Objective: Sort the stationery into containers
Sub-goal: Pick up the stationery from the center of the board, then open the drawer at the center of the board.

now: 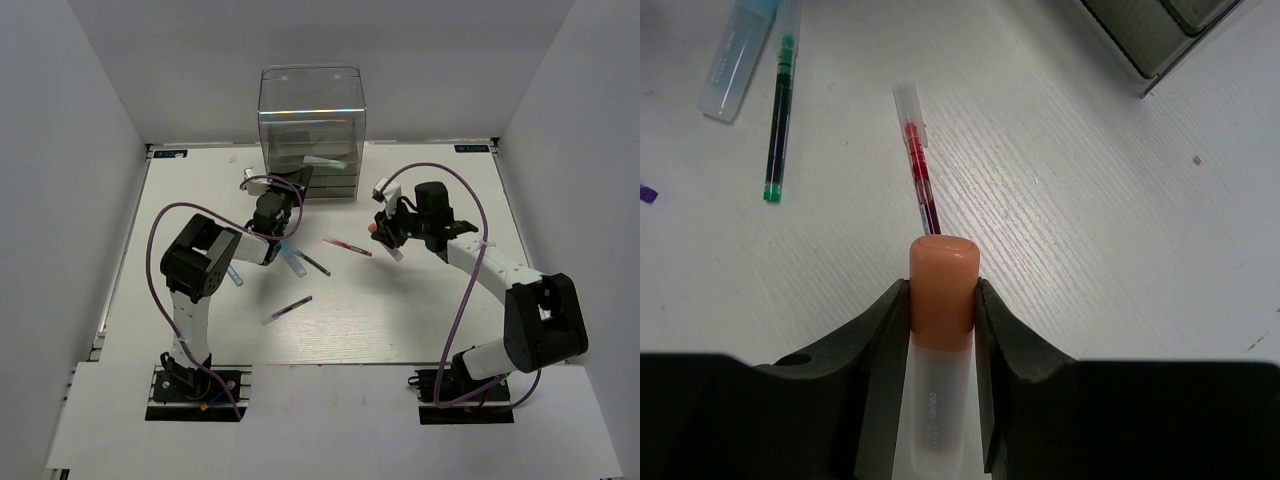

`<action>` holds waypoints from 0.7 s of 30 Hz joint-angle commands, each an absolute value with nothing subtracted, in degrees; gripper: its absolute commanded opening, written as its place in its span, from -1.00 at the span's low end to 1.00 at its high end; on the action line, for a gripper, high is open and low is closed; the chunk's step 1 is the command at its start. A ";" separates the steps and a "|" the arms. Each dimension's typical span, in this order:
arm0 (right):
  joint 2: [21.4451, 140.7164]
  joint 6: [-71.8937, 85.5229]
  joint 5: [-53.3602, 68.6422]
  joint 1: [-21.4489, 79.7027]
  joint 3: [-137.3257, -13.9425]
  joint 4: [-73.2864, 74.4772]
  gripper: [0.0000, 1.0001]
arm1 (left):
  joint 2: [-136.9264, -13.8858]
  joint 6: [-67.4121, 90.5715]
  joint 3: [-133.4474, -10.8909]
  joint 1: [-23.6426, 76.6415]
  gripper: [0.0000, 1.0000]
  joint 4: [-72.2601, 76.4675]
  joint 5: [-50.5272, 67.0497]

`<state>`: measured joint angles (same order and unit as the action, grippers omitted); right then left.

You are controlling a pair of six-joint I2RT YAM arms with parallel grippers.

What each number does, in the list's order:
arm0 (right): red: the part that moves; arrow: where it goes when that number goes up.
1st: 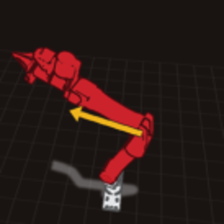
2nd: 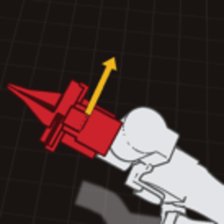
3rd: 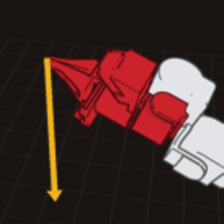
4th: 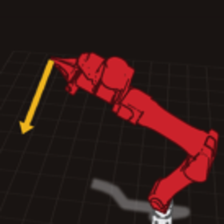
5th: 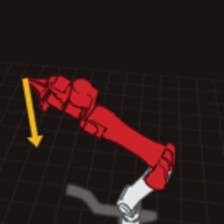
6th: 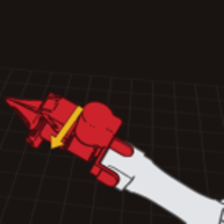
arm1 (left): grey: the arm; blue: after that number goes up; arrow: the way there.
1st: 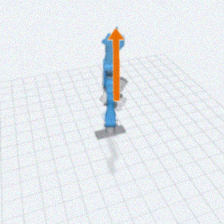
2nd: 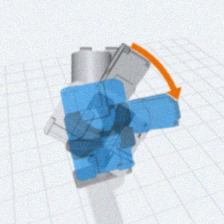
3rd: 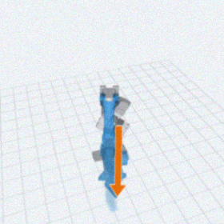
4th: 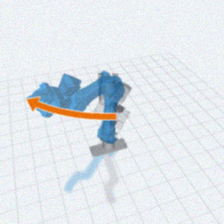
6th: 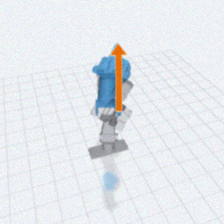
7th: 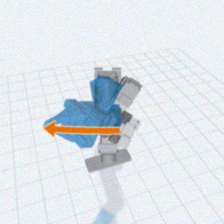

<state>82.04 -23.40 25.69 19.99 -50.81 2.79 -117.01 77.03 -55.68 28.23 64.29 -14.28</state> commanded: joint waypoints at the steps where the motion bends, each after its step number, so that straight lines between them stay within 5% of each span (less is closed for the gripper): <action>1: 79.72 -23.73 26.63 19.78 -50.98 0.79 -1.00 | -117.16 75.85 -57.91 28.04 -0.11 65.65 -15.21; 21: 78.66 -24.08 26.72 19.86 -49.66 0.62 -1.00 | -121.46 75.32 -61.78 28.04 -0.23 68.91 -18.72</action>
